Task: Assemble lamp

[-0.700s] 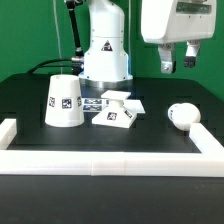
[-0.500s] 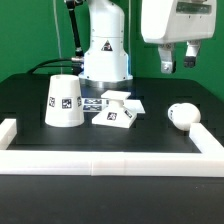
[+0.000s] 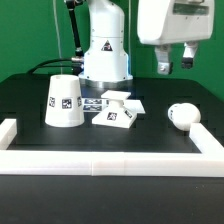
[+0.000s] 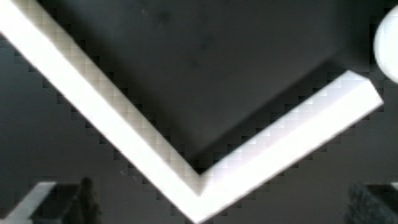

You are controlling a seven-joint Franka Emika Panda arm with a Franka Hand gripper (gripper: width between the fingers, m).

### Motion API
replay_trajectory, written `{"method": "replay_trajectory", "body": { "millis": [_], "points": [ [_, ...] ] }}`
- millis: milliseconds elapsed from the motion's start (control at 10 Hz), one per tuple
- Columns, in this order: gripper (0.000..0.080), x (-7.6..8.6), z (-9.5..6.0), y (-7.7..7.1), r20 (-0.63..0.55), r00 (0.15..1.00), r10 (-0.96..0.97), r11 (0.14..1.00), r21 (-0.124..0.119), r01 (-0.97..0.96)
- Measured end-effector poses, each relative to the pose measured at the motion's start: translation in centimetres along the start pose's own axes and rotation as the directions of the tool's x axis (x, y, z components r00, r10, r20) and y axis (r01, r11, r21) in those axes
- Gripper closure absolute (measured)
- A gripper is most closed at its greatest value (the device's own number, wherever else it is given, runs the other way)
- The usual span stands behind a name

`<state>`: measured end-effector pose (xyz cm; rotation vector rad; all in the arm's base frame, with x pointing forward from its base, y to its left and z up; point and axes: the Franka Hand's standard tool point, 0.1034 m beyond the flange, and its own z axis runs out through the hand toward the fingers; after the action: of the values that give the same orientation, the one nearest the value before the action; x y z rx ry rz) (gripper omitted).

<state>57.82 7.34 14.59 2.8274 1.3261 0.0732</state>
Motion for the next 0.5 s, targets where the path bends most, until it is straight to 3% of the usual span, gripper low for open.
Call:
{"method": "replay_trajectory", "body": {
  "millis": [300, 400, 500],
  "points": [
    [0.0100, -5.6, 2.0, -1.1, 0.017, 0.998, 0.064, 0.998, 0.001, -0.064],
    [0.0100, -6.8, 2.6, -1.0, 0.028, 0.997, 0.071, 0.997, 0.008, -0.071],
    [0.0100, -6.6, 2.5, -1.0, 0.026, 0.997, 0.070, 0.998, 0.007, -0.070]
  ]
}}
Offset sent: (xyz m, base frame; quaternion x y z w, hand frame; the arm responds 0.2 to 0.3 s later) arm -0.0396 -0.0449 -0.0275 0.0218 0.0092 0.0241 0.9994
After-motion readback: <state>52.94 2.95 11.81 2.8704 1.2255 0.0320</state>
